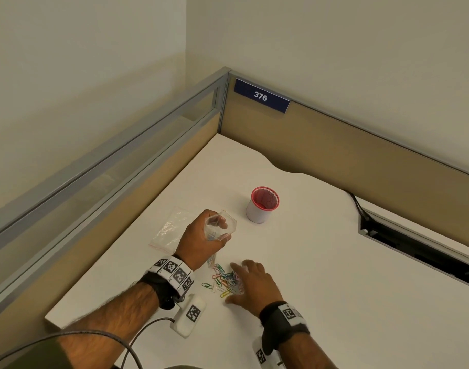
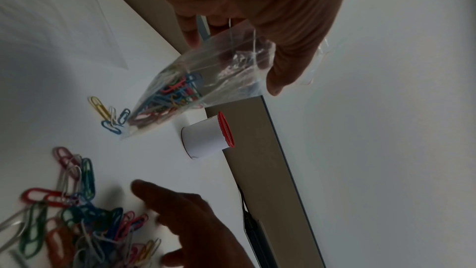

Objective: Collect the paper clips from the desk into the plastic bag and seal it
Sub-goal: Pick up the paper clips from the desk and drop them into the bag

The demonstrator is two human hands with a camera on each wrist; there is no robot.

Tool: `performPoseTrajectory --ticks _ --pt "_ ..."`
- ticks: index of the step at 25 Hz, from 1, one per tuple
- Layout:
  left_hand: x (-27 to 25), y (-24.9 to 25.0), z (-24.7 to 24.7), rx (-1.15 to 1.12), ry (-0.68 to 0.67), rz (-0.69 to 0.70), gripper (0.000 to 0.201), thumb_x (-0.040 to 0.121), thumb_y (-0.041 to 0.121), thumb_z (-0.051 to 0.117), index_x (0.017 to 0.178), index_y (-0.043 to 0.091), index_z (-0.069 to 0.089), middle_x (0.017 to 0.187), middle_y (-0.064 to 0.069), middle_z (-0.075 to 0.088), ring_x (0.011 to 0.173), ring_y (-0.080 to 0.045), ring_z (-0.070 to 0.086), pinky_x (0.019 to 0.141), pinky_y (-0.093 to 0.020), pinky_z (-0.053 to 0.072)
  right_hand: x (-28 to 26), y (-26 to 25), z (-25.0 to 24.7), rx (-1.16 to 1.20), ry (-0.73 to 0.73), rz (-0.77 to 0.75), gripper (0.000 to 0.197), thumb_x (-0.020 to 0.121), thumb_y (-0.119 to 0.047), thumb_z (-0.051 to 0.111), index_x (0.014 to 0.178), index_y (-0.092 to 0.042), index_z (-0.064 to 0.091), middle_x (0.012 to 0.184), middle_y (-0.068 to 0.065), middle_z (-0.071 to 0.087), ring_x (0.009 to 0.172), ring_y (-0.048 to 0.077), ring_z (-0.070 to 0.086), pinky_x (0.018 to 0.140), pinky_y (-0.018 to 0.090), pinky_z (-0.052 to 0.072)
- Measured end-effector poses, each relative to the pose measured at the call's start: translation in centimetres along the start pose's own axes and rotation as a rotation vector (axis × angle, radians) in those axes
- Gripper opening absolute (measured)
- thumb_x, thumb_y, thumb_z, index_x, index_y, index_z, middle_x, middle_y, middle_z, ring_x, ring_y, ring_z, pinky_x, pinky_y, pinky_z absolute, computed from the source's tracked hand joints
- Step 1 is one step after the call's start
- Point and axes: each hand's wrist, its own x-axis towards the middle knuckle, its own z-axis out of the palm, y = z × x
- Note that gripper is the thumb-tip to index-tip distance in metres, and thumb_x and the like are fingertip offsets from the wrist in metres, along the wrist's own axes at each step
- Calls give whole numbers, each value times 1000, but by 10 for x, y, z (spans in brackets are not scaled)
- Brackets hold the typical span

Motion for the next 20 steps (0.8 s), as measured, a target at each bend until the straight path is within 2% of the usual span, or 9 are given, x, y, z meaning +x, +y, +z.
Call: performPoseTrajectory --ticks 2,4,6,11,14,16,20 --pt "-2 0 4 -12 -13 4 33 74 13 82 97 24 60 99 7 70 101 -13 66 89 -44 58 2 -11 6 -88 -9 -33 68 79 -50 67 138 -35 37 139 4 39 127 28 37 99 45 45" --pt "-4 0 4 -8 -13 8 33 74 13 82 97 23 60 99 7 70 100 -13 66 89 -45 58 6 -22 12 -139 78 -65 42 89 -40 60 127 -27 50 121 5 47 112 28 47 85 42 52" --pt "-4 0 3 -6 -18 15 33 74 14 82 97 22 60 99 8 69 100 -12 66 89 -45 58 7 -27 14 -158 130 -59 27 94 -35 55 115 -18 56 109 6 51 101 26 51 77 39 54" --pt "-5 4 -3 10 2 29 33 75 12 82 97 21 60 99 6 70 102 -9 65 92 -37 56 10 -19 4 -144 157 -11 22 95 -30 53 108 -13 57 105 9 57 94 24 56 78 31 48" --pt "-4 4 -4 15 8 35 33 75 11 82 98 19 60 99 6 69 103 -8 64 94 -36 54 11 -3 -11 -7 182 88 16 94 -21 50 102 -14 62 105 8 62 93 24 60 81 28 47" --pt "-4 4 -3 19 4 29 32 76 13 81 99 19 60 100 7 69 104 -8 64 95 -37 54 6 7 -27 137 207 154 13 90 -17 56 98 -15 67 104 5 67 93 21 62 81 28 49" --pt "-3 1 1 5 -13 16 32 74 17 82 97 23 60 99 9 68 101 -13 66 89 -44 58 -13 1 -76 482 410 136 5 83 -12 69 86 -16 71 87 -1 69 79 16 63 75 23 51"
